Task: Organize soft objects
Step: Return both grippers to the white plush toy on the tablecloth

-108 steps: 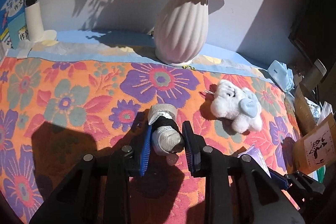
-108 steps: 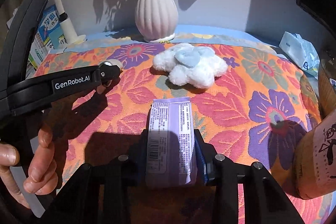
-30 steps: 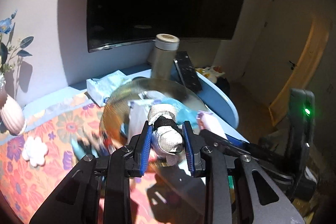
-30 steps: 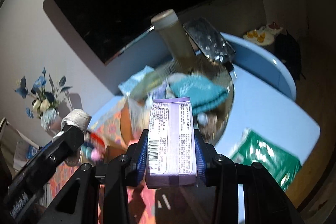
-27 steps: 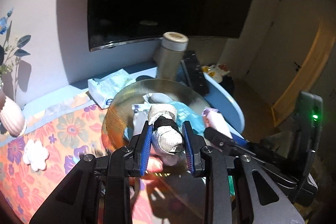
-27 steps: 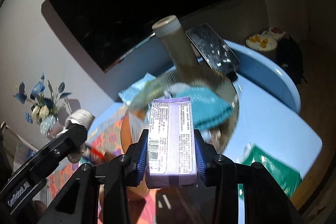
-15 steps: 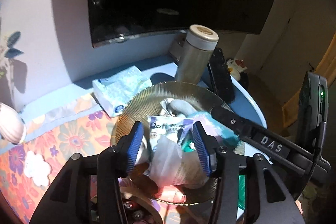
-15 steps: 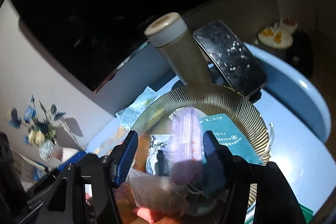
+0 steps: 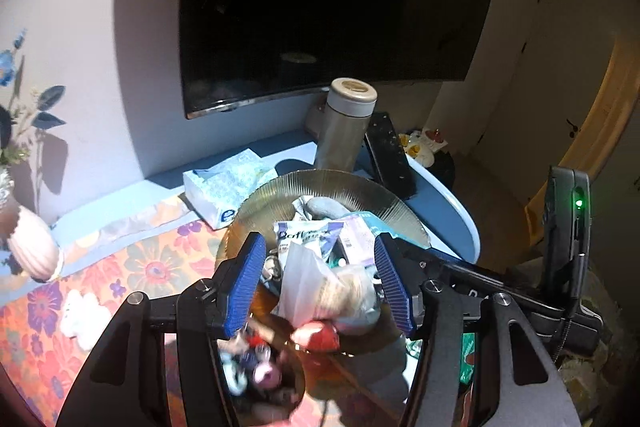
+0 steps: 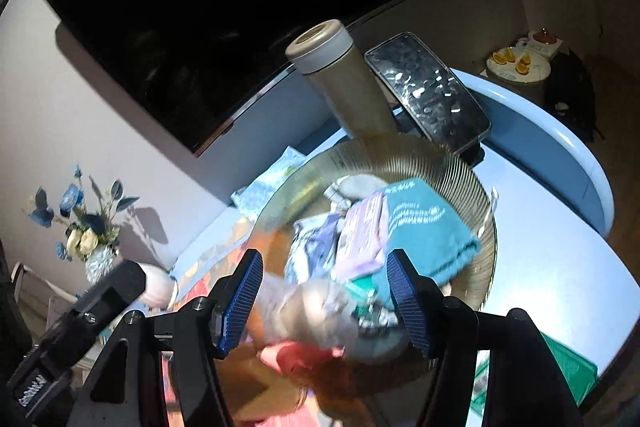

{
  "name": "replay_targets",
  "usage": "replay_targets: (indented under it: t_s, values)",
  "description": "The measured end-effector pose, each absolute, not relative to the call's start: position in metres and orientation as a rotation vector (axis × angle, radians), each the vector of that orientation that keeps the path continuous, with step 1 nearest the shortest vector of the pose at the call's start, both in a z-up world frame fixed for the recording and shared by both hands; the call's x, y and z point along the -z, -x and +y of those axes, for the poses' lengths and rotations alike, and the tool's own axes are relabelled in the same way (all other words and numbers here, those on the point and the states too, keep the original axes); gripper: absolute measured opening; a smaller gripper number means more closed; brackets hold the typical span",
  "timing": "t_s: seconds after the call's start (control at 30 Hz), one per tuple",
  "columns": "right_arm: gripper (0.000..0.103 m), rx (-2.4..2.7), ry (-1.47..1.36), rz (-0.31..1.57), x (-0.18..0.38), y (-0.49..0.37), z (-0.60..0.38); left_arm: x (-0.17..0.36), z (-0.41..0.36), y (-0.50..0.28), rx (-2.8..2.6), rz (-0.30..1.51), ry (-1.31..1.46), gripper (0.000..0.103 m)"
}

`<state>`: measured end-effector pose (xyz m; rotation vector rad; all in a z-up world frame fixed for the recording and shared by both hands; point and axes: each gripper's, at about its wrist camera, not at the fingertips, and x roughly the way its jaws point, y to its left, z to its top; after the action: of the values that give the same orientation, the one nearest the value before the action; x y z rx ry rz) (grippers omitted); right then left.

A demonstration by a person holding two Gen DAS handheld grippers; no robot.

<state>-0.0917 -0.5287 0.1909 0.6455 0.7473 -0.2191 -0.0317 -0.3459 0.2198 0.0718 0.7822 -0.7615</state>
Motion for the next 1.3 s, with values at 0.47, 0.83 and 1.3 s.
replay_targets:
  t_s: [0.47,0.83,1.3]
  values:
    - [0.063,0.097,-0.487,0.713,-0.222,0.133,-0.413,-0.219,-0.209,0.076,0.585,0.725,-0.003,0.069]
    - [0.078,-0.152,-0.278,0.756,-0.221,0.116,-0.273,-0.188,-0.091,0.064,0.295,0.734,0.020,0.069]
    - [0.081,-0.154,-0.188,1.111,-0.074,0.036,-0.206,-0.073,-0.039,0.016,0.070,0.806,-0.041,0.070]
